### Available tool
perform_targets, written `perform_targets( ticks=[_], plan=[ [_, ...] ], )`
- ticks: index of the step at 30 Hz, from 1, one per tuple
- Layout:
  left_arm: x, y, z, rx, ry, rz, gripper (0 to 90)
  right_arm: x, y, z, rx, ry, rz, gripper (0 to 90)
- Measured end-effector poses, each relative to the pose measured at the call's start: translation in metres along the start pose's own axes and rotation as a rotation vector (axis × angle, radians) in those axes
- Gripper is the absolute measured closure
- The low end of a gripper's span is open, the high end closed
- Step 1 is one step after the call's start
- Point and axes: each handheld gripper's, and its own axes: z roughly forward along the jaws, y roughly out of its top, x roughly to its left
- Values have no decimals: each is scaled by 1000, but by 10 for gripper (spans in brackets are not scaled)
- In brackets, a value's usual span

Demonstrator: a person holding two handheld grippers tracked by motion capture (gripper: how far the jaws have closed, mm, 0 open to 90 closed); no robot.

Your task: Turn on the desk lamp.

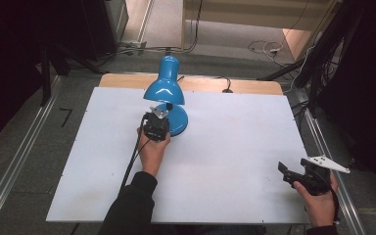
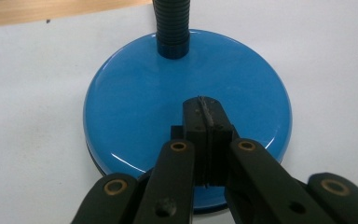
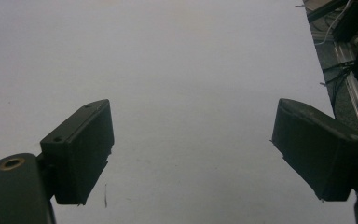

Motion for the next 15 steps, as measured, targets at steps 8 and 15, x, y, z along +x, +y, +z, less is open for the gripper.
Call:
perform_targets(
  ticks=[8,15],
  plan=[
    [-2,-3,-2,4,-22,-20,900,0,0,0,2,-2,1,114],
    [8,-3,-10,-18,-61,-69,900,-1,0,0,-3,0,-1,114]
  ],
)
